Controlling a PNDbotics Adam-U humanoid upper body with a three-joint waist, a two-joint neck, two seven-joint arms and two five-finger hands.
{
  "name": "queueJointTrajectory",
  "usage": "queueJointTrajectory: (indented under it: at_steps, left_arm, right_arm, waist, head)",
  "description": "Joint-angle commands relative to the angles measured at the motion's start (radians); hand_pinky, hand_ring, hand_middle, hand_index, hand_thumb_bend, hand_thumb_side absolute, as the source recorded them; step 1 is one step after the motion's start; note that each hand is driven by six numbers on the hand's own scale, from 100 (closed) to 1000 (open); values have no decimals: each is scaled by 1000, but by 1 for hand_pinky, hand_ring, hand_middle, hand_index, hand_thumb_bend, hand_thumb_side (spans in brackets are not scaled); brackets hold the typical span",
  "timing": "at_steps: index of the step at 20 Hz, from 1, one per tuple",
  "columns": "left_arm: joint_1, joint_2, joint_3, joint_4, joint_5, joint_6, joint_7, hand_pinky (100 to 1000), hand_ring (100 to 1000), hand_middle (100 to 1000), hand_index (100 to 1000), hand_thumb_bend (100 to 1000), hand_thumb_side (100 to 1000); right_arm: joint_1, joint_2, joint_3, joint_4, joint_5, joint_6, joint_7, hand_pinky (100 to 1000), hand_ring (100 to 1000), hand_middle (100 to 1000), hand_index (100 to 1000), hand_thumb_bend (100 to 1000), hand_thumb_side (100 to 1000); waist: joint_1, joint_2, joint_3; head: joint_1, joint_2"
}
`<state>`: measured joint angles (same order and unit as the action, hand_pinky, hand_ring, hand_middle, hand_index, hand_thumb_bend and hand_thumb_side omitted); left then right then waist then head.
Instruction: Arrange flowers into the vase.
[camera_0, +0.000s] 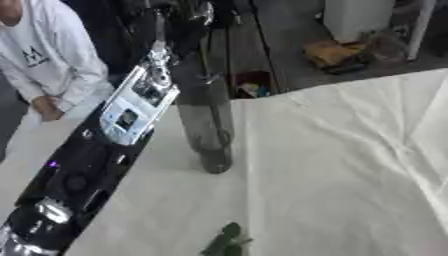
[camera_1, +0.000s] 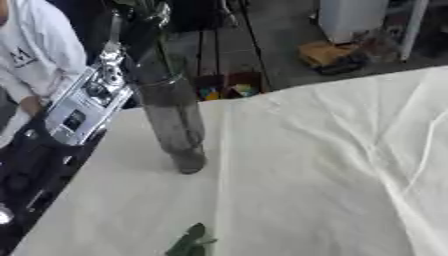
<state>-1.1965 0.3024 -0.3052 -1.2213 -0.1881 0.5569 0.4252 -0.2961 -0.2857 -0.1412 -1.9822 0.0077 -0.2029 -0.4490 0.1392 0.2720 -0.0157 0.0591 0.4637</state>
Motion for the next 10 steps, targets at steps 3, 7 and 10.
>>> queueJointTrajectory:
  at_steps: [3, 7, 10]
  left_arm:
    - [-13, 39, -2, -21, -36, -17, -24, 664, 631, 604, 612, 395, 786]
    - [-9, 41, 1, -26, -55, -29, -23, 660, 629, 599, 606, 391, 781]
    - [-7, 42, -2, -27, -64, -32, -28, 661, 634, 603, 602, 389, 780]
  right_arm:
    - [-13, -9, -5, -18, -4, -3, 0, 786, 631, 458, 842, 100, 958]
    - [-13, -9, -5, -18, -4, 1, 0, 786, 632, 457, 842, 100, 960]
    - [-14, -9, -5, -18, -5, 2, -1, 787, 632, 457, 842, 100, 959]
  waist:
    - [-13, -14, 3]
    - [-15, -12, 2]
    - [-15, -11, 1]
  head:
    - [-3, -14]
    - [-2, -15]
    - [-1, -16]
